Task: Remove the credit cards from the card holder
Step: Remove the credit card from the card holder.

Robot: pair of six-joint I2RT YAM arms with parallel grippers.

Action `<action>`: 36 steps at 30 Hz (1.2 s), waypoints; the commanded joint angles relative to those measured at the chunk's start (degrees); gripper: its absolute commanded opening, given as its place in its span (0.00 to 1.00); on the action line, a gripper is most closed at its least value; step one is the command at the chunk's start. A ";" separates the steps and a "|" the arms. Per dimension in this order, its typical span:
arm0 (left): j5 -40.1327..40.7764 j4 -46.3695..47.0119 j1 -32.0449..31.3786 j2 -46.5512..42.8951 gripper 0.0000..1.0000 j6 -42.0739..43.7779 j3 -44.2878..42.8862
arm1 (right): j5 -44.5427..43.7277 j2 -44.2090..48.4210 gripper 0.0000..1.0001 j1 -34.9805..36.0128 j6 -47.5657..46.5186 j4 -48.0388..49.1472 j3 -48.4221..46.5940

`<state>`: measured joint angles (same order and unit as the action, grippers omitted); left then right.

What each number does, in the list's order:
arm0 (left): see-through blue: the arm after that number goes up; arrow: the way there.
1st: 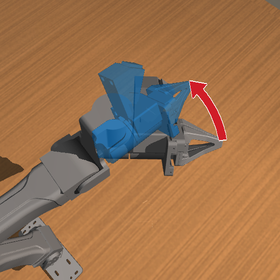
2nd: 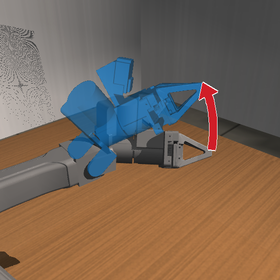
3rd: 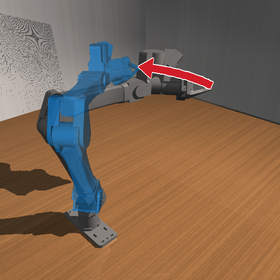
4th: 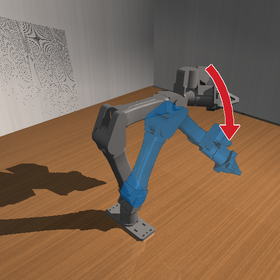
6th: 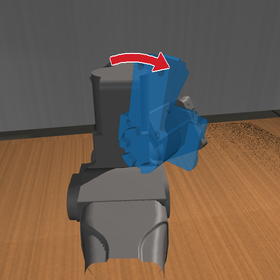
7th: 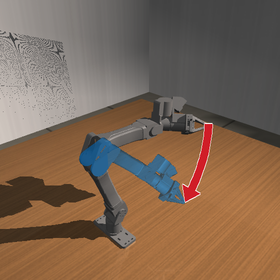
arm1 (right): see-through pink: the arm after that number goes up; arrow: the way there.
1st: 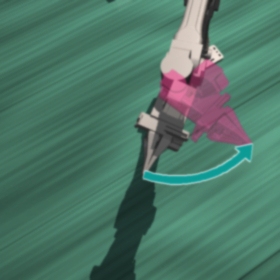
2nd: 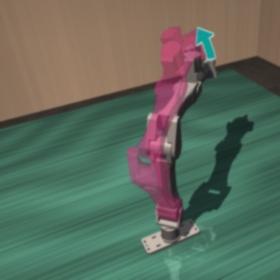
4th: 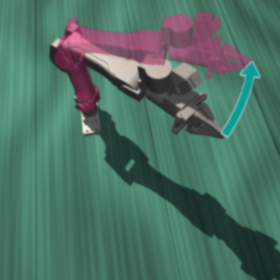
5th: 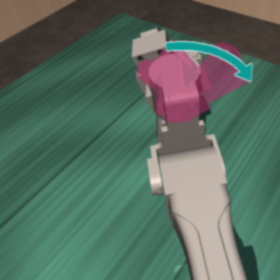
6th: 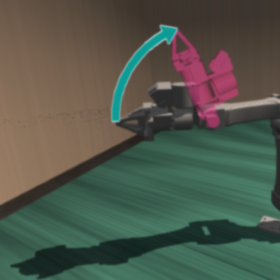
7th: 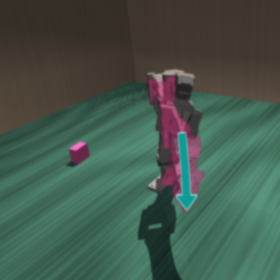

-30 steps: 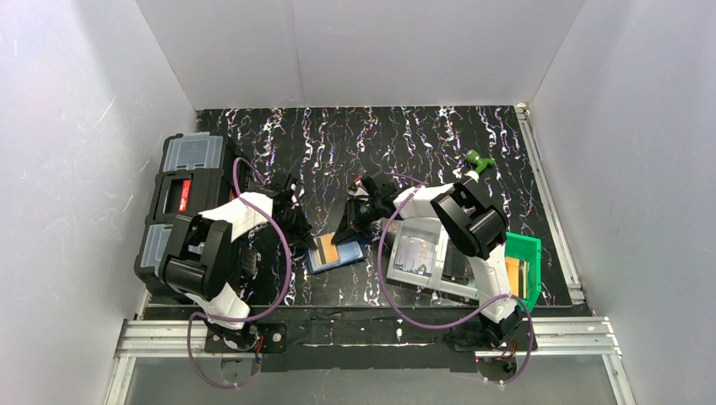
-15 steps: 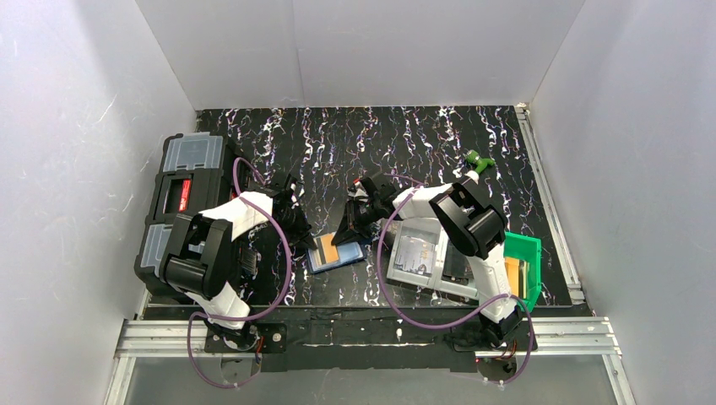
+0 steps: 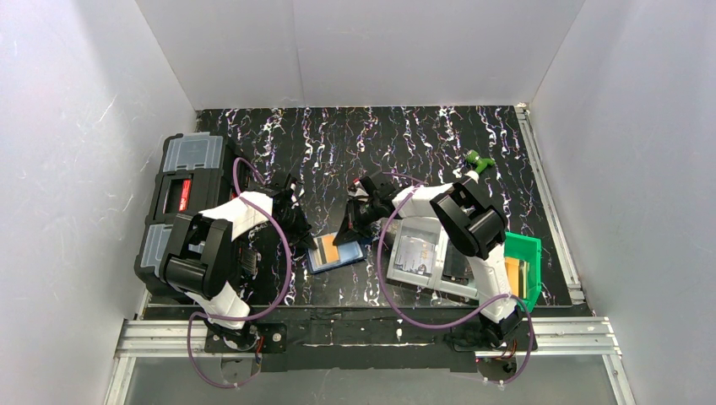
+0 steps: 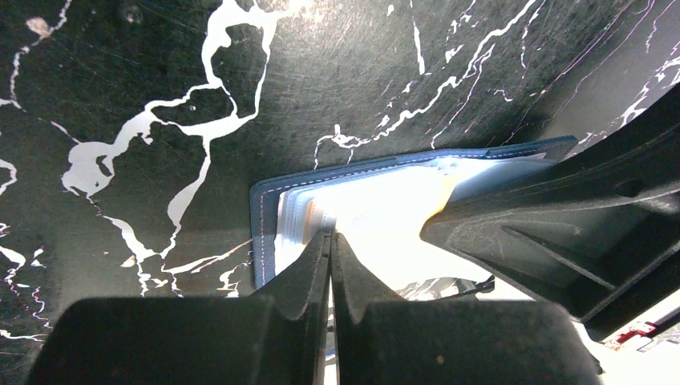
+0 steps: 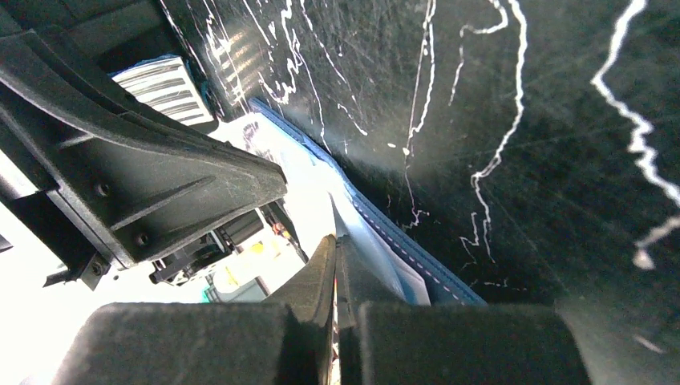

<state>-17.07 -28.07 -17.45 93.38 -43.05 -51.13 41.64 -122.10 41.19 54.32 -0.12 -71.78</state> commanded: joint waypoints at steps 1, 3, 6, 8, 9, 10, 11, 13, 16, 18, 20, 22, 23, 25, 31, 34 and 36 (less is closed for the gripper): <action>12.70 -5.42 0.09 4.62 0.00 2.98 4.23 | -2.47 4.00 0.01 -2.08 -1.68 -1.61 1.89; 12.65 -5.37 0.12 4.59 0.00 2.97 4.29 | -2.44 4.56 0.01 -2.94 -1.60 -1.07 2.86; 12.35 -5.24 0.07 4.69 0.00 2.99 4.22 | -1.74 4.64 0.01 -3.26 -1.64 -0.78 2.98; 12.11 -5.19 0.08 4.85 0.00 2.98 4.12 | -0.55 4.22 0.06 -3.11 -1.26 -0.43 2.78; 12.02 -5.11 0.06 4.87 0.00 2.98 4.11 | 0.26 3.71 0.12 -2.97 -1.08 -0.42 2.55; 11.90 -5.08 0.10 4.88 0.00 2.97 4.12 | 0.77 3.31 0.18 -2.82 -0.95 -0.44 2.27; 11.77 -5.02 0.10 4.94 0.00 2.97 4.14 | 1.15 2.96 0.25 -2.65 -0.92 -0.43 2.00; 11.64 -5.00 0.07 5.10 0.00 3.08 4.11 | 1.59 2.38 0.33 -2.33 -1.00 -0.47 1.52; 11.46 -4.84 0.07 5.19 0.00 3.11 4.10 | 2.14 1.46 0.36 -1.96 -0.97 -0.45 0.77; 11.26 -4.75 0.10 5.21 0.00 3.14 4.07 | 2.58 0.71 0.36 -1.73 -1.05 -0.69 0.00; 11.12 -4.71 0.12 5.20 0.00 3.12 4.04 | 2.97 0.04 0.35 -1.44 -1.19 -1.22 -0.68; 11.04 -4.63 0.07 5.19 0.00 3.12 4.03 | 3.37 -0.57 0.34 -1.13 -1.37 -1.62 -1.42; 11.00 -4.63 0.09 5.17 0.00 3.11 4.02 | 3.47 -0.76 0.33 -1.01 -1.47 -1.87 -1.68; 10.93 -4.62 0.11 5.19 0.00 3.10 4.02 | 3.47 -0.98 0.30 -0.81 -1.63 -2.21 -1.94; 11.57 -5.11 0.07 4.93 0.00 3.17 3.81 | 1.58 0.17 0.09 -0.88 -3.43 -4.48 -1.85; 12.44 -5.54 0.07 4.60 0.00 3.17 3.80 | -1.08 2.35 0.01 -1.24 -5.18 -7.13 -1.60; 12.87 -5.75 0.09 4.41 0.00 3.18 3.85 | -3.00 4.18 0.01 -1.91 -6.44 -8.99 -1.35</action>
<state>-17.35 -28.34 -17.30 93.69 -43.03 -51.37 43.78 -121.91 39.88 51.63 -3.00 -72.38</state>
